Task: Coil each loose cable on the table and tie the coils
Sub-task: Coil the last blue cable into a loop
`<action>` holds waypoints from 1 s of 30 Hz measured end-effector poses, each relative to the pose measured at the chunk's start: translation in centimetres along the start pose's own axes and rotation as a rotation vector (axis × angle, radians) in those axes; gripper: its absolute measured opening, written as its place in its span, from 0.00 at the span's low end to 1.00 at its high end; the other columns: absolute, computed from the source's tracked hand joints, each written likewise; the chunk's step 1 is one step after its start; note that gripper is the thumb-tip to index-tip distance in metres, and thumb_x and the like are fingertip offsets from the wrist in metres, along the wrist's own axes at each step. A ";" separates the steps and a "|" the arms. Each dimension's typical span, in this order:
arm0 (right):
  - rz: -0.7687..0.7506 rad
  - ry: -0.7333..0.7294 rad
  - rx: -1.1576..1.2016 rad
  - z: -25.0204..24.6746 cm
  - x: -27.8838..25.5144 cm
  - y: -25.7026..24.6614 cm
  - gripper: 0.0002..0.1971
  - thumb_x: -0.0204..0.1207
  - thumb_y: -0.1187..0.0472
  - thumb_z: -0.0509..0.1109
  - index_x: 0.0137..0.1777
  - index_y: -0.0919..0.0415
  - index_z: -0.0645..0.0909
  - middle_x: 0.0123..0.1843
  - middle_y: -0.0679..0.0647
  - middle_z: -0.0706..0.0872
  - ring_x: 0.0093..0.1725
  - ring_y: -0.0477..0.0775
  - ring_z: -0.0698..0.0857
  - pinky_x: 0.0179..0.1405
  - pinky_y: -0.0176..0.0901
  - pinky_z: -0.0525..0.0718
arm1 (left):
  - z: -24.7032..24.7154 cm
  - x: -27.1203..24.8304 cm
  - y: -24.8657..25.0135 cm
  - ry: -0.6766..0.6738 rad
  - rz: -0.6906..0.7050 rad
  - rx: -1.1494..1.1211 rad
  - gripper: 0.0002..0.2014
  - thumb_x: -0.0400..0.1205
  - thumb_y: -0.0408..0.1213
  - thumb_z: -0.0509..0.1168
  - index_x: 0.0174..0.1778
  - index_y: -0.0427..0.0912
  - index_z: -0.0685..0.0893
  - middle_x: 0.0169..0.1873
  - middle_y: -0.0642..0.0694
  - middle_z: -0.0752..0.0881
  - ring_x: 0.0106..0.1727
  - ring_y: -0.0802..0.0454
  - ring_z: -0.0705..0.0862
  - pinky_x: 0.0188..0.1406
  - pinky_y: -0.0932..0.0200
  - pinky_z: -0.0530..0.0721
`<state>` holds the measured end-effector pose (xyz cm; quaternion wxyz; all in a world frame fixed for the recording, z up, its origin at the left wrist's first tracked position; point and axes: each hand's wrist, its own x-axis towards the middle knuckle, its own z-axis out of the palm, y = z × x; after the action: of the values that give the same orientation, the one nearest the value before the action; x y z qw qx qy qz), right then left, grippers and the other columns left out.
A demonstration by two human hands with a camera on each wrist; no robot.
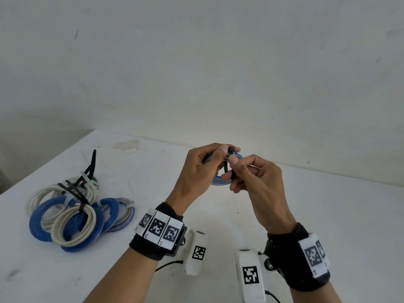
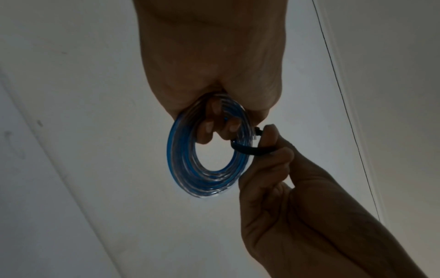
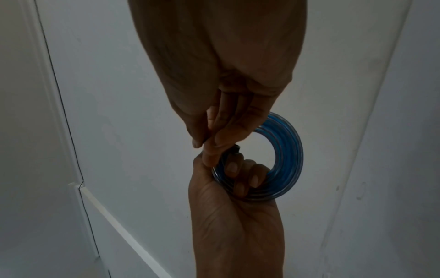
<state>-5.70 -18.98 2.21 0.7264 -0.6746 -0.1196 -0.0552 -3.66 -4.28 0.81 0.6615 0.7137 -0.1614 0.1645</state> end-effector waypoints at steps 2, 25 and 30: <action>0.000 0.000 0.012 -0.1 0.0 0.0 0.14 0.81 0.57 0.73 0.39 0.67 0.81 0.36 0.65 0.92 0.25 0.54 0.82 0.29 0.39 0.83 | 0.0 0.0 0.1 -0.002 0.005 0.005 0.16 0.92 0.34 0.57 0.56 0.35 0.91 0.28 0.63 0.84 0.28 0.61 0.74 0.31 0.66 0.72; 0.047 -0.062 0.002 -1.3 0.3 0.3 0.12 0.82 0.58 0.72 0.43 0.68 0.83 0.35 0.63 0.91 0.26 0.52 0.81 0.31 0.40 0.82 | 0.2 0.0 0.1 -0.041 -0.049 -0.003 0.16 0.93 0.35 0.56 0.54 0.37 0.91 0.23 0.62 0.80 0.28 0.59 0.73 0.31 0.65 0.72; 0.049 -0.084 -0.006 -1.3 0.4 0.3 0.11 0.82 0.59 0.73 0.40 0.65 0.83 0.36 0.64 0.91 0.25 0.52 0.81 0.31 0.40 0.82 | 0.2 0.0 0.1 -0.041 -0.048 -0.014 0.16 0.93 0.36 0.56 0.55 0.38 0.91 0.25 0.61 0.81 0.29 0.59 0.72 0.30 0.64 0.72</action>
<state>-5.10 -20.23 1.92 0.7197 -0.6813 -0.1332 -0.0092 -3.68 -4.45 0.92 0.6667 0.7160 -0.1588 0.1328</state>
